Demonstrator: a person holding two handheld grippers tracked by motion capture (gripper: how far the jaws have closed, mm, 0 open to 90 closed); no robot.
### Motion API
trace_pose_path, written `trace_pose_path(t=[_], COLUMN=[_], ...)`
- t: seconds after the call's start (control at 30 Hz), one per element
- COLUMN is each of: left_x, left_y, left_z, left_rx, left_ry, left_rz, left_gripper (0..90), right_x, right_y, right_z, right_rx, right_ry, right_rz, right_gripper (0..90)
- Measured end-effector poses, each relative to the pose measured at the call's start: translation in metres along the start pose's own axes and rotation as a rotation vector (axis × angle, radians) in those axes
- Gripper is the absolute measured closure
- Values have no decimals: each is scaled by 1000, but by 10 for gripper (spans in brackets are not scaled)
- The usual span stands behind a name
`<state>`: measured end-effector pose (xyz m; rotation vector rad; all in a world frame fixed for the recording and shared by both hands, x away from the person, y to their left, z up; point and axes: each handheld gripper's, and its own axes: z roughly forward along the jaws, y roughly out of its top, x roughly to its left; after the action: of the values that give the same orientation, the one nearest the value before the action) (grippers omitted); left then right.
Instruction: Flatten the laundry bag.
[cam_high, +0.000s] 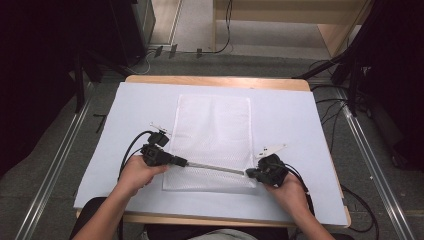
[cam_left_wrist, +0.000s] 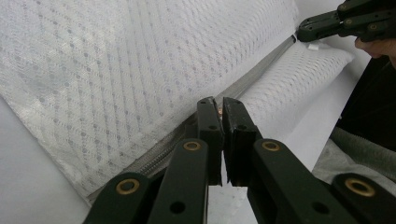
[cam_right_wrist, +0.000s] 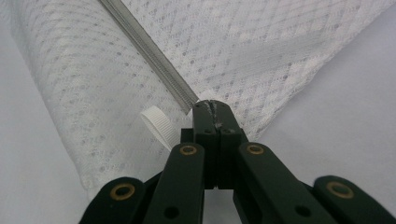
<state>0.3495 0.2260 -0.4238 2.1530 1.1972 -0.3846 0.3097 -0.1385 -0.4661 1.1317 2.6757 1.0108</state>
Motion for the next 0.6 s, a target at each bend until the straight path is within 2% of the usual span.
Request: trace_pose_path(t=[0.07, 0.1, 0.13, 0.33, 0.37, 0.43, 0.57, 0.6], left_x=[2, 3, 3, 3, 3, 7, 6, 7], left_y=[-1, -1, -2, -4, -5, -6, -6, -7], left_z=[-2, -4, -5, -6, -6, -8, -9, -11], left_rx=[-3, -7, -10, -7, -10, -14, -13, -18], left_ry=[23, 2, 15, 7, 28, 11, 9, 27], left_rz=[2, -10, -7, -10, -8, -27, -23, -24], left_gripper=[887, 887, 887, 886, 887, 887, 887, 887], right_x=[0, 0, 1, 0, 0, -1, 0, -1], right_y=[0, 0, 0, 0, 0, 0, 0, 1], right_z=[0, 0, 0, 0, 0, 0, 0, 0], right_rx=[-1, -3, 0, -1, 3, 2, 5, 7], right_ry=[0, -3, -3, 4, 5, 7, 5, 5], right_rz=[-1, 3, 7, -4, -2, -2, -2, -1], right_gripper=[900, 900, 900, 900, 900, 900, 900, 900])
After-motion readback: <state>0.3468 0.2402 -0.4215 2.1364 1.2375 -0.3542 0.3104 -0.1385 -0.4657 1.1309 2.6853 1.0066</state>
